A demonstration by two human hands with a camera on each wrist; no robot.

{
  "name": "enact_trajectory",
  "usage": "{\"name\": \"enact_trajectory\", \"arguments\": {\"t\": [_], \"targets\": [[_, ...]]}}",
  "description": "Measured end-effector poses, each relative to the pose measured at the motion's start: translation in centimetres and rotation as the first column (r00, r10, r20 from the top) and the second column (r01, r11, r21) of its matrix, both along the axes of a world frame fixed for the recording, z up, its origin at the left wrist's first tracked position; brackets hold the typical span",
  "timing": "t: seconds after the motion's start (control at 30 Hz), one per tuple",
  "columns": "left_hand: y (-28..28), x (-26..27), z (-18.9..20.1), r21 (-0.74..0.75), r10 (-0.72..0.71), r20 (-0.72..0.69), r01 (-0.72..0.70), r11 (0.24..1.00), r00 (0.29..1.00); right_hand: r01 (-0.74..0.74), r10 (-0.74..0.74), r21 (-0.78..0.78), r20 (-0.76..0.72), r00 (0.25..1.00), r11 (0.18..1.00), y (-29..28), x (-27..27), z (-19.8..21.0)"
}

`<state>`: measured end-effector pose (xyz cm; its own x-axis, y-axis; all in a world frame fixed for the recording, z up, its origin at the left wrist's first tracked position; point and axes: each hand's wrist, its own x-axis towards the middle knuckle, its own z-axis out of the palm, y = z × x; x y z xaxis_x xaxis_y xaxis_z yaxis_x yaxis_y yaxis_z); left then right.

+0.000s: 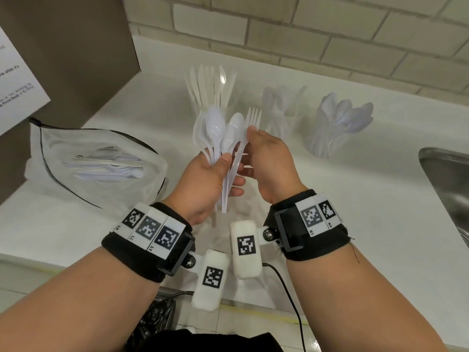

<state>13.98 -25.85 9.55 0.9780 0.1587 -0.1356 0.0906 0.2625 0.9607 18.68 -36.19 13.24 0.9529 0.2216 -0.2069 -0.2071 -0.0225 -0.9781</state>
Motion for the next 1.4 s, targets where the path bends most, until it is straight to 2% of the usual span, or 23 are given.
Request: {"name": "enact_trajectory", "arguments": {"t": [0.07, 0.17, 0.23, 0.33, 0.47, 0.53, 0.6, 0.73, 0.8, 0.87, 0.97, 1.03, 1.13, 1.3, 1.4], "targets": [[0.2, 0.0, -0.1, 0.012, 0.006, -0.015, -0.006, 1.000, 1.000, 0.040, -0.040, 0.005, 0.011, 0.999, 0.999, 0.0, 0.2, 0.0], [0.3, 0.3, 0.0, 0.047, 0.073, -0.049, -0.071, 0.996, 0.996, 0.195, -0.195, 0.016, 0.111, 0.974, 0.981, -0.4, 0.7, 0.3], [0.5, 0.7, -0.3, 0.193, 0.128, -0.067, -0.113, 0.975, 0.990, 0.232, -0.239, 0.062, 0.181, 0.954, 0.971, -0.5, 0.9, 0.9], [0.8, 1.2, -0.7, 0.446, 0.147, -0.047, -0.111, 0.888, 0.988, 0.085, -0.094, 0.053, 0.214, 0.972, 0.995, 0.1, 0.5, 1.3], [1.0, 1.7, -0.5, 0.634, 0.088, 0.027, -0.085, 0.768, 0.996, -0.102, 0.141, -0.189, 0.208, 0.968, 0.977, 1.2, 0.1, 0.2], [1.0, 1.7, -0.5, 0.703, 0.025, 0.042, -0.047, 0.710, 0.999, -0.113, 0.154, -0.211, 0.191, 0.970, 0.971, 1.2, 0.2, -0.4], [0.9, 1.6, -0.6, 0.723, -0.020, 0.044, -0.018, 0.691, 0.999, -0.093, 0.120, -0.159, 0.168, 0.978, 0.983, 1.4, 0.4, -0.7], [0.6, 1.4, -0.2, 0.613, -0.022, 0.048, -0.012, 0.790, 0.999, -0.076, 0.106, -0.159, 0.186, 0.977, 0.984, 1.7, 0.4, -0.6], [0.7, 1.2, 0.0, 0.492, -0.038, 0.017, 0.025, 0.870, 0.999, -0.108, 0.130, -0.138, 0.159, 0.979, 0.984, 1.5, 0.3, -0.5], [1.0, 1.0, 0.1, 0.401, -0.044, 0.000, 0.041, 0.915, 0.999, -0.120, 0.147, -0.158, 0.170, 0.975, 0.980, 1.5, 0.2, -0.5], [0.9, 0.9, 0.3, 0.449, -0.087, 0.014, 0.071, 0.890, 0.996, -0.099, 0.154, -0.222, 0.247, 0.957, 0.970, 1.9, 0.0, -0.9], [0.7, 0.9, 0.5, 0.485, -0.107, 0.030, 0.079, 0.871, 0.994, -0.071, 0.120, -0.207, 0.235, 0.965, 0.976, 1.9, -0.1, -0.9], [0.1, 0.8, 1.0, 0.442, -0.119, 0.049, 0.085, 0.893, 0.992, -0.038, 0.081, -0.181, 0.237, 0.968, 0.983, 1.4, 0.1, -0.6], [-0.9, 0.4, 1.7, 0.223, -0.126, 0.072, 0.107, 0.969, 0.989, -0.096, 0.157, -0.224, 0.272, 0.949, 0.970, -0.1, 0.2, 0.3], [-1.1, 0.5, 1.9, -0.021, -0.148, 0.065, 0.150, 0.988, 0.987, -0.104, 0.174, -0.239, 0.297, 0.939, 0.966, -0.7, 0.4, 0.5]]}}
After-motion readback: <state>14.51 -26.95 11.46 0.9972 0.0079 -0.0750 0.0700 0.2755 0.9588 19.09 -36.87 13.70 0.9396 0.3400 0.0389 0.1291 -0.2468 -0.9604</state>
